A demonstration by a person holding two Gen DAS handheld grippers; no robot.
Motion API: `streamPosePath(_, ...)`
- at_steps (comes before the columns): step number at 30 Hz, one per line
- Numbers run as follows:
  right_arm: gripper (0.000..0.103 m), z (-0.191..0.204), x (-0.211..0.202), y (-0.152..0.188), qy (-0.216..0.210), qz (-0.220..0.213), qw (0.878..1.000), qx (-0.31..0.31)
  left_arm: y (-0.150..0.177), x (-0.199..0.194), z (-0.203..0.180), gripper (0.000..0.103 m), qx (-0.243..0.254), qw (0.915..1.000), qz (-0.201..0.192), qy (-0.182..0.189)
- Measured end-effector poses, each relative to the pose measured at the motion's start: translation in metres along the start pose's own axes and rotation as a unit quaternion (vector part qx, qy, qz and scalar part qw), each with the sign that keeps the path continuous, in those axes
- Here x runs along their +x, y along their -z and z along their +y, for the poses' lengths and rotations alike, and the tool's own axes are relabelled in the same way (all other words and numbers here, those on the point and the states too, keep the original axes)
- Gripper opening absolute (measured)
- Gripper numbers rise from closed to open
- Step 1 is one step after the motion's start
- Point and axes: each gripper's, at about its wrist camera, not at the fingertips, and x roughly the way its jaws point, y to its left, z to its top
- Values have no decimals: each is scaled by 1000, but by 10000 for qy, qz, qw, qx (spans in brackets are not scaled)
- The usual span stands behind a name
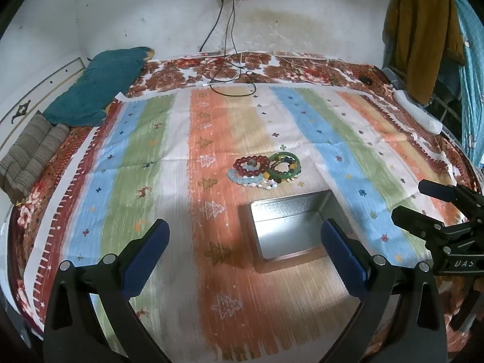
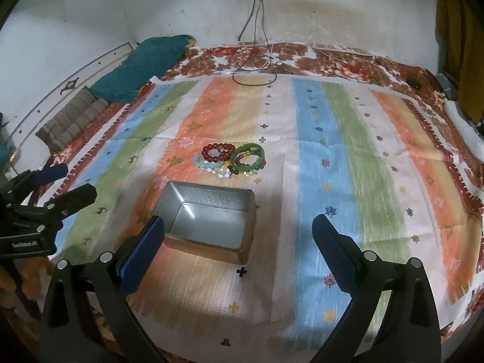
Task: Organize jewelry
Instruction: 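Move both tools down toward the bracelet pile beside the silver tin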
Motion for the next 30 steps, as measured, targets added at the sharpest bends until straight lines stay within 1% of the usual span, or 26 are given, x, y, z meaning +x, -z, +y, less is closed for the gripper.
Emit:
streamPosePath(8, 99, -3, 12, -13, 30, 109, 9999, 14, -17, 17, 5, 97, -36, 9999, 74, -151)
streamPosePath(15, 99, -5, 24, -24, 100, 199, 9997, -24, -29, 33, 9, 97, -59, 9996, 192, -220)
streamPosePath(30, 99, -16, 57, -47, 189, 501, 9986, 40, -55, 69, 21, 97, -273, 9980, 460, -344)
